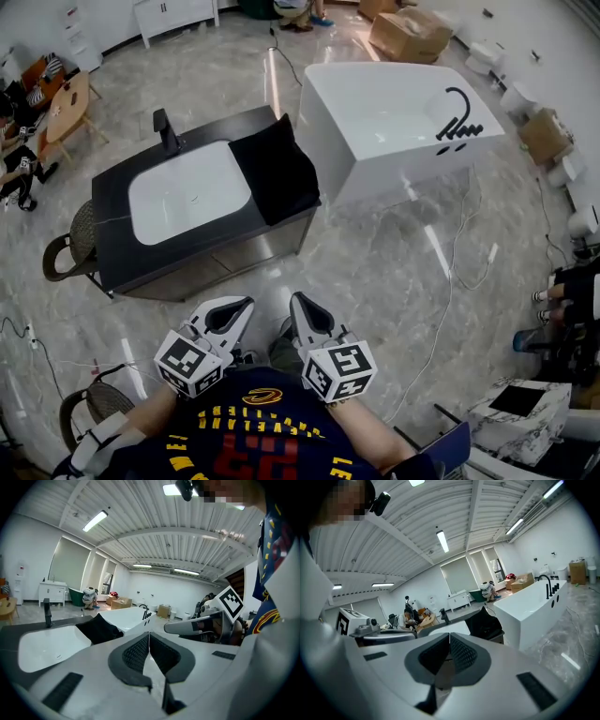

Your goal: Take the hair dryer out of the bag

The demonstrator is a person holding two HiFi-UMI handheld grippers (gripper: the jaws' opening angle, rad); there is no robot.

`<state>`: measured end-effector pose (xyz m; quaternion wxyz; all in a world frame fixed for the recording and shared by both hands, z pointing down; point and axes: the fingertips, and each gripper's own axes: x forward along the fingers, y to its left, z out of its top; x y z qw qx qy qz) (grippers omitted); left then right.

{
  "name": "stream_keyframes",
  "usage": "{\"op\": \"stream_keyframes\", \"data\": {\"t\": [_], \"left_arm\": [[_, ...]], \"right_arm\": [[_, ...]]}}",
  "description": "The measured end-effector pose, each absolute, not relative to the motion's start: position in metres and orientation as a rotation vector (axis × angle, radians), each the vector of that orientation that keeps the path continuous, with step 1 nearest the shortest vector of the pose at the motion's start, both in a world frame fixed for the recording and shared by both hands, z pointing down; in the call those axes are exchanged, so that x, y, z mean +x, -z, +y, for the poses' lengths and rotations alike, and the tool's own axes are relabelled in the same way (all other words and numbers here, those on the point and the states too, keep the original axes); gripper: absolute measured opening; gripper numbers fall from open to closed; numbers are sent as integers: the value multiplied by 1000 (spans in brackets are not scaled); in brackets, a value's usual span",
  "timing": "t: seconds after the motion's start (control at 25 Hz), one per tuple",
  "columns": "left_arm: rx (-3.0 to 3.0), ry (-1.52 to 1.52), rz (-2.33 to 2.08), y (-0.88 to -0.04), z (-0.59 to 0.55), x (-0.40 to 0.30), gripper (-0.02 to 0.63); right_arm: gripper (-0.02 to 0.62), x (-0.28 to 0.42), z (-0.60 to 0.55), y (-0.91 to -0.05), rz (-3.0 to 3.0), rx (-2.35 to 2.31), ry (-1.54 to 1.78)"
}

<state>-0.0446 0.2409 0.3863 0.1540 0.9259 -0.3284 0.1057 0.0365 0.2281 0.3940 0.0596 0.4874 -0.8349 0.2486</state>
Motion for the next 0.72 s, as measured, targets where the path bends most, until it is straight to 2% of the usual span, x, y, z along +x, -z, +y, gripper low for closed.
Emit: {"op": "stream_keyframes", "data": {"t": [0.72], "left_arm": [[2670,-391,-924,-382,150,36,6]], "right_arm": [[9,114,132,-396,-2555,1492,-847]]}}
